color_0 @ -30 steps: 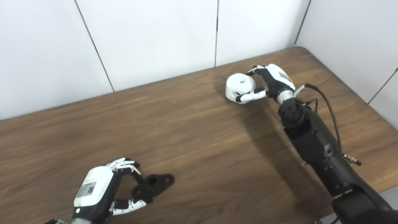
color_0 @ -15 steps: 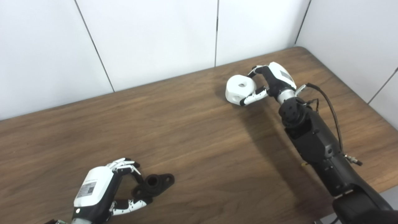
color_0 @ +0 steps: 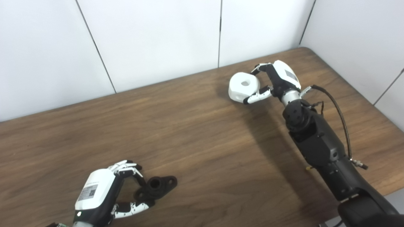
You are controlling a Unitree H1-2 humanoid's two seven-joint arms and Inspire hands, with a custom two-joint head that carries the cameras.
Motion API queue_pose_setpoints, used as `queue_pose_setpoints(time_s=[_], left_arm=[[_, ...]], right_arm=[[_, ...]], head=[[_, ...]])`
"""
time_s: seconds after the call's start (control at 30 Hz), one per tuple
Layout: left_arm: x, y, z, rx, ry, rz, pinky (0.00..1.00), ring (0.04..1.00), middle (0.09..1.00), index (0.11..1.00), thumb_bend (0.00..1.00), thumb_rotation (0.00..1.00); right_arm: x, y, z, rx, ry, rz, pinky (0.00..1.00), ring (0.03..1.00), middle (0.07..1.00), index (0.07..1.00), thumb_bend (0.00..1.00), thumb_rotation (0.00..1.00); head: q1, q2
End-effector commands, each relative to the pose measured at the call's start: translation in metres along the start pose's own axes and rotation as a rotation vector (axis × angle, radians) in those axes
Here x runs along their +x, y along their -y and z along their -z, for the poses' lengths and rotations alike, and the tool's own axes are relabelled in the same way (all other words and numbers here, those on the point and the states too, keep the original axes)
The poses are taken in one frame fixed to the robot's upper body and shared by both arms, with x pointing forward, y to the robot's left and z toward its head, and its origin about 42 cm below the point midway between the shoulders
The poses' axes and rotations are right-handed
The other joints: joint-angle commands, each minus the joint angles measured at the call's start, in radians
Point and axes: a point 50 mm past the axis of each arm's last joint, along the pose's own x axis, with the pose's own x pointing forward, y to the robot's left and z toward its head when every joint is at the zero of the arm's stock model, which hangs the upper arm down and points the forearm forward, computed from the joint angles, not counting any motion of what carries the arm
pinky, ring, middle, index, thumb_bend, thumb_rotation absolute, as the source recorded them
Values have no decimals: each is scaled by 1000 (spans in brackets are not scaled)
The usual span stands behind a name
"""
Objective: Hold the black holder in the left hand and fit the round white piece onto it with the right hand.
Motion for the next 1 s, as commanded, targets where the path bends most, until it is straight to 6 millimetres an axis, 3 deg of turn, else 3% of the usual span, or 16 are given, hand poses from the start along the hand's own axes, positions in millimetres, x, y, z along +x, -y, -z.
queue_pose_setpoints(time_s=[0.0,0.17,0.57,0.97], left_arm=[[-15,22,13,-11,-98,134,802,853,760,486,522,50],[-14,23,11,-19,-96,131,800,853,761,486,522,50],[-10,26,-2,-16,-100,136,801,856,760,486,521,49],[-2,30,-15,-15,-111,141,814,861,764,486,521,48]], right_arm=[[5,17,-11,-5,66,73,924,931,843,486,519,140],[-2,18,-13,-10,88,65,921,926,841,486,519,140],[-39,29,-35,-39,204,-63,925,914,843,486,518,139],[-73,29,-74,-16,329,-202,902,916,850,484,523,137]], head=[[2,1],[32,6],[149,29],[259,54]])
